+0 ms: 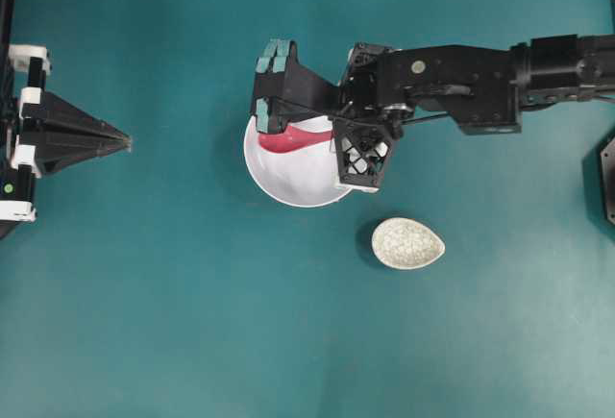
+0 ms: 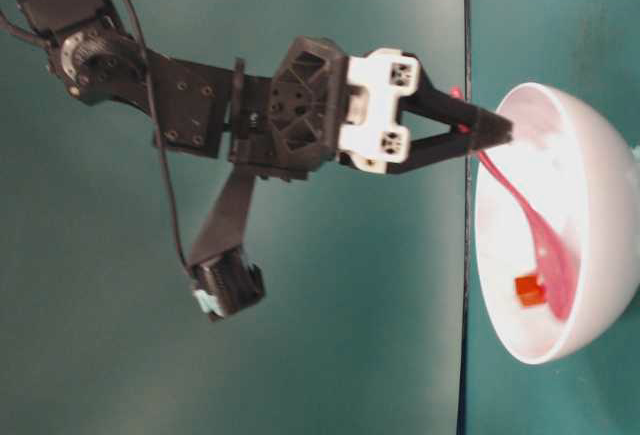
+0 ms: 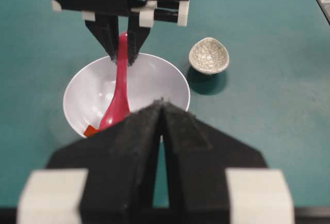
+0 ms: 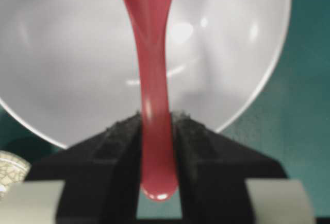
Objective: Grip the spoon and scoop the red block from the bowl with right arm.
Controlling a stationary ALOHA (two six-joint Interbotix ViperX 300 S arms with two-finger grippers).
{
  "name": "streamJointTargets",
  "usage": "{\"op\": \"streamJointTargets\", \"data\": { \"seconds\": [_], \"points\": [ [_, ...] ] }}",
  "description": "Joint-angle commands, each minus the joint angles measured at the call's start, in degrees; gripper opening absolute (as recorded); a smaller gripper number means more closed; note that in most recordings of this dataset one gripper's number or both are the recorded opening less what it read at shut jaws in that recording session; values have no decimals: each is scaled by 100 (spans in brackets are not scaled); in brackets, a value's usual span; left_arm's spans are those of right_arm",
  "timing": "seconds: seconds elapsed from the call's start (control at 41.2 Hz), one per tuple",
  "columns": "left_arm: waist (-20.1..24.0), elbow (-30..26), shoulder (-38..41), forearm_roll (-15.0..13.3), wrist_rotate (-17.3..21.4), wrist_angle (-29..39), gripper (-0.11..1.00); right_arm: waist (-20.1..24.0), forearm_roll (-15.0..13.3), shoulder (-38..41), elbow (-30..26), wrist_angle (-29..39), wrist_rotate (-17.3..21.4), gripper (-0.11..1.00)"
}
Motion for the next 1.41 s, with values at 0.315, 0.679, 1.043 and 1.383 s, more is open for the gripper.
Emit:
{"op": "streamJointTargets", "data": {
  "seconds": [0.315, 0.679, 1.043, 1.383],
  "points": [
    [-9, -158, 18, 9, -9, -53, 0, -9, -44, -334, 97, 18, 466, 24],
    [-9, -158, 18, 9, -9, -62, 0, -70, -149, -396, 105, 281, 853, 24],
    [-9, -158, 18, 9, 0, -62, 0, -70, -246, -422, 105, 44, 888, 24],
    [-9, -158, 18, 18, 0, -62, 0, -70, -237, -756, 149, -325, 888, 24]
  ]
}}
